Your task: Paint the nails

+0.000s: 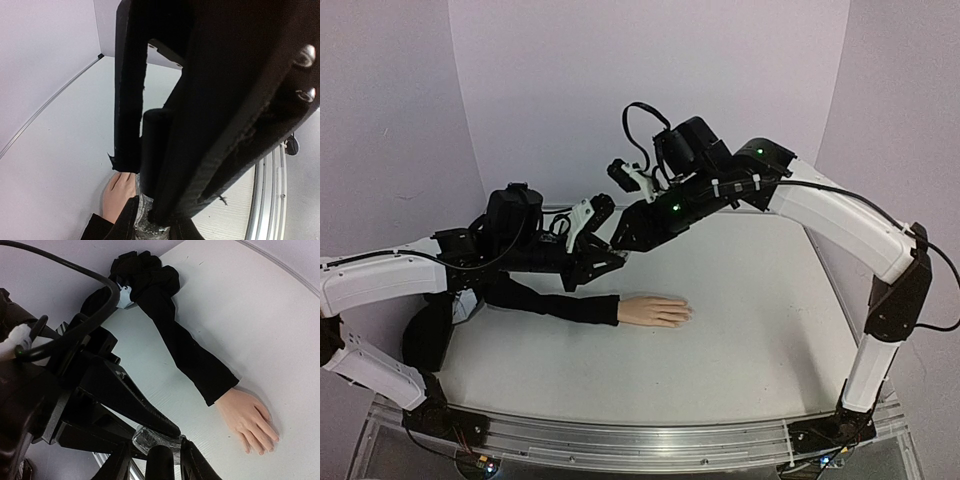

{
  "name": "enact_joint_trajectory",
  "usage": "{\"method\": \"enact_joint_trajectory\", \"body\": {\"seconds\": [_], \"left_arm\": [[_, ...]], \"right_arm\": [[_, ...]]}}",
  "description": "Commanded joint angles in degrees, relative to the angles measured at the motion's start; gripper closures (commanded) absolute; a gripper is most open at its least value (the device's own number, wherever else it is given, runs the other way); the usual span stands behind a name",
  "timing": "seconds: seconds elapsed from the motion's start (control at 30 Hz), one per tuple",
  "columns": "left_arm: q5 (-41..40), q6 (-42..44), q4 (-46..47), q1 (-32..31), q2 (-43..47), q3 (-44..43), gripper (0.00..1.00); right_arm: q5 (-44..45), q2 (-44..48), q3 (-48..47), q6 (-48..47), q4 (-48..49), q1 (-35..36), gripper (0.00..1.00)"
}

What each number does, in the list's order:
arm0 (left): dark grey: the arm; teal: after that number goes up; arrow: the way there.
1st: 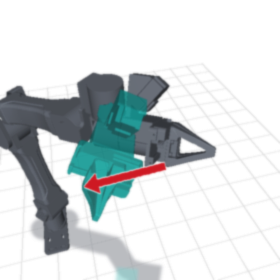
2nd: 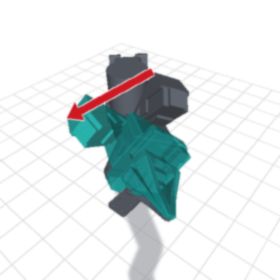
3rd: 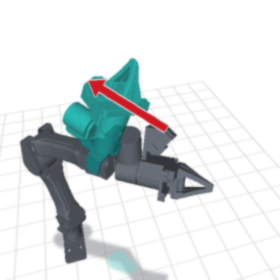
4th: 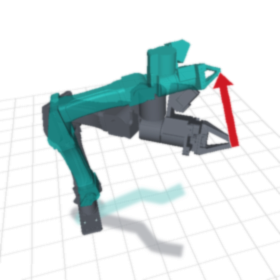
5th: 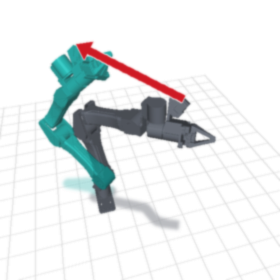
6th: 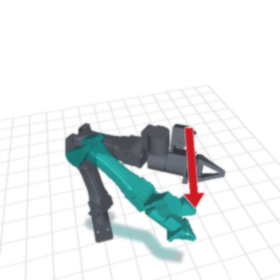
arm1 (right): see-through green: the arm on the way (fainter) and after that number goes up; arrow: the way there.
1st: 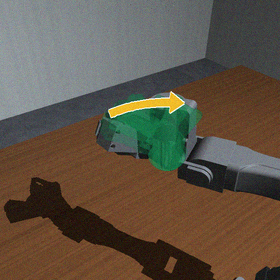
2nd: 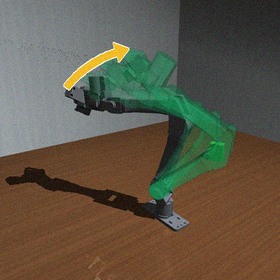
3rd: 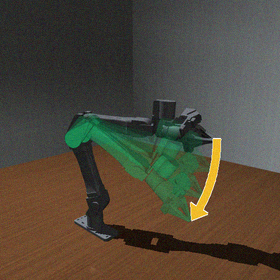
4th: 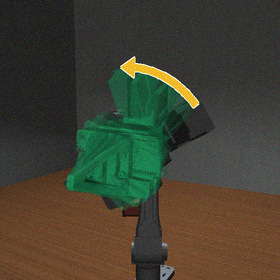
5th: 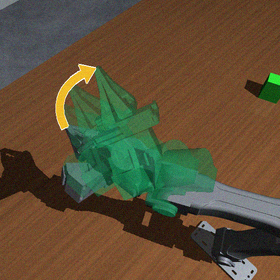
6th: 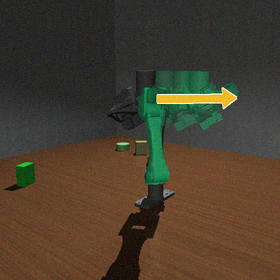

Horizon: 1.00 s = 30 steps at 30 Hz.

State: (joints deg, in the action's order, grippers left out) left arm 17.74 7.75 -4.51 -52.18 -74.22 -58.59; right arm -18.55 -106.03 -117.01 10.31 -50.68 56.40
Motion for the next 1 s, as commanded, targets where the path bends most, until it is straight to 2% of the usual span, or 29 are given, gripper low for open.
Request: {"method": "enact_joint_trajectory", "body": {"seconds": [0.0, 0.5, 0.67, 0.97], "left_arm": [[-0.4, 0.8, 1.4, -0.3, 0.8, -1.9, 1.0], [-0.4, 1.1, 0.4, -0.3, 0.3, -2.0, 1.0], [1.9, 1.3, 0.3, -0.3, 0.1, -1.6, 1.0], [10.3, 2.2, -0.6, -0.2, 0.7, -1.6, 1.0]], "right_arm": [[0.2, -0.5, -2.4, -0.6, 0.2, 0.1, 0.68], [2.7, 1.9, -1.0, -1.0, 0.6, 0.1, 0.99], [3.2, 4.8, 2.5, -3.3, 1.0, 0.0, 1.0], [-2.6, 8.5, 8.8, -9.3, 4.1, 0.0, 1.0]]}}
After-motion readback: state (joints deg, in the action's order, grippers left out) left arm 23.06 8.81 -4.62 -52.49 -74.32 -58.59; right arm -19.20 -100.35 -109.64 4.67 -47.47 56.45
